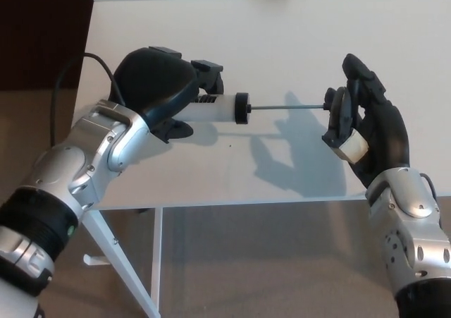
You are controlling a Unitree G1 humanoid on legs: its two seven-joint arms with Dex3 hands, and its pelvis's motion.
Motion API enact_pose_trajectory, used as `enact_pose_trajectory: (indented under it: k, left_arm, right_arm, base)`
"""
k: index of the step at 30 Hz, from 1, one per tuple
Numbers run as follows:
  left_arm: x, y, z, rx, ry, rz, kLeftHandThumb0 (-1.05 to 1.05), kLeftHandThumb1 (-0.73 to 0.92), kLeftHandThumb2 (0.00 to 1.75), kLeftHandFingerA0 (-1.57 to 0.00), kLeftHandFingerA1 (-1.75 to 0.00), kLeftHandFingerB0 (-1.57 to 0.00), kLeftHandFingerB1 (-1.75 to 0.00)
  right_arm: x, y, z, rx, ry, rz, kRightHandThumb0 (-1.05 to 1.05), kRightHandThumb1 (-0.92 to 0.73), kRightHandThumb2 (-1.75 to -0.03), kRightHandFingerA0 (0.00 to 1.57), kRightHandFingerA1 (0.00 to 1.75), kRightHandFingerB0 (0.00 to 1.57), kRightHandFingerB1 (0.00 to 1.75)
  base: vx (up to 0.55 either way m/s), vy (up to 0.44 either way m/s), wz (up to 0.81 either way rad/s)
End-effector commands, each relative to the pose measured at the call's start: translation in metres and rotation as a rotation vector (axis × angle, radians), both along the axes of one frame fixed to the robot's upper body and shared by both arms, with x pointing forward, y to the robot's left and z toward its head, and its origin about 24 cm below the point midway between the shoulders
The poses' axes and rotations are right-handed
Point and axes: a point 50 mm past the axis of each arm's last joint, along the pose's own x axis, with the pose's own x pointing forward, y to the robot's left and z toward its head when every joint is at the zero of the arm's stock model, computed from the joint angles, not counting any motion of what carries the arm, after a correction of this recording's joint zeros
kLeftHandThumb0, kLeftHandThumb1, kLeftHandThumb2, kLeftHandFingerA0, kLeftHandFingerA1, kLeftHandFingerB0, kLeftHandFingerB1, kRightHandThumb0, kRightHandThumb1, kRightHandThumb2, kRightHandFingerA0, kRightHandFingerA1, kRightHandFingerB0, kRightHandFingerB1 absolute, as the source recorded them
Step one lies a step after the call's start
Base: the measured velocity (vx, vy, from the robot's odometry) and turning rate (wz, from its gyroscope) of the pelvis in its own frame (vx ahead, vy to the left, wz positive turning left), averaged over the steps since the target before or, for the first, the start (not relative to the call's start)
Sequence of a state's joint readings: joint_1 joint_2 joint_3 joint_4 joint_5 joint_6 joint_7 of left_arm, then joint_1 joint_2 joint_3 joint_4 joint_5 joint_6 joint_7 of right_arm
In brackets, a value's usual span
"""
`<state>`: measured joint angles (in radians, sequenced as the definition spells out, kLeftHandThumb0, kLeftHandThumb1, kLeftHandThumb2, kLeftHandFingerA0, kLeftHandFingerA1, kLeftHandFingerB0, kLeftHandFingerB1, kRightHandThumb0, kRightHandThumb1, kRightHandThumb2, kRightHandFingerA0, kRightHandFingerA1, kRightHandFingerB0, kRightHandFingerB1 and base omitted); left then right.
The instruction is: The robot walks towards a desk on which an air pump is kept in the middle. It lifts it up and holds it with its left hand and uses its right hand to compress it by pushing its handle inwards.
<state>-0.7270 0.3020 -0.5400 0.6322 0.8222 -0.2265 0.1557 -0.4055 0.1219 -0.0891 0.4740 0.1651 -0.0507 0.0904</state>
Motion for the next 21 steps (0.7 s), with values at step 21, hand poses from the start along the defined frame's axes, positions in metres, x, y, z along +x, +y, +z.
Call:
enact_pose_trajectory:
  k: [21]
  left_arm:
    - [-0.005, -0.045, 0.002, 0.02, 0.005, -0.046, -0.36, 0.7, 0.64, -0.84, -1.45, -0.78, -0.56]
  right_arm:
    - [0.005, 0.002, 0.006, 0.066, -0.004, -0.049, -0.81, -0.77, -1.11, 0.0, 0.18, 0.0, 0.17]
  base:
    - [0.0, 0.0, 0.0]
